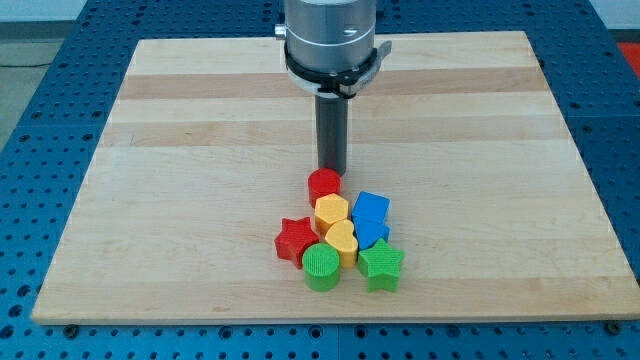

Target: Place the arm towards the bottom left side of the green circle

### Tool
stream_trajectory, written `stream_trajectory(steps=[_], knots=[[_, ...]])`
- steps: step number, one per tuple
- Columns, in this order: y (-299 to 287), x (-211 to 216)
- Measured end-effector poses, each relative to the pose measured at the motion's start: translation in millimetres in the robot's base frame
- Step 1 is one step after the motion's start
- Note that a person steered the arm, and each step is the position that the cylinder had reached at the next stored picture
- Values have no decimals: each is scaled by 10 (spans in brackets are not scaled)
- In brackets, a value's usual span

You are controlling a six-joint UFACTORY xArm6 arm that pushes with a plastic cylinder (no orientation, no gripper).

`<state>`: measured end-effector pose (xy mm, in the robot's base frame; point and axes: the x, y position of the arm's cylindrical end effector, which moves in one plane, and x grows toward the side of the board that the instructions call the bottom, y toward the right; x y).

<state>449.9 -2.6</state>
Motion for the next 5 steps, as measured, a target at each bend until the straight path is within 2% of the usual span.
stream_trajectory(steps=[1,2,3,4,5], knots=[[59,-171],[743,-210],[1634,-42],[2140,548],[2084,1361]])
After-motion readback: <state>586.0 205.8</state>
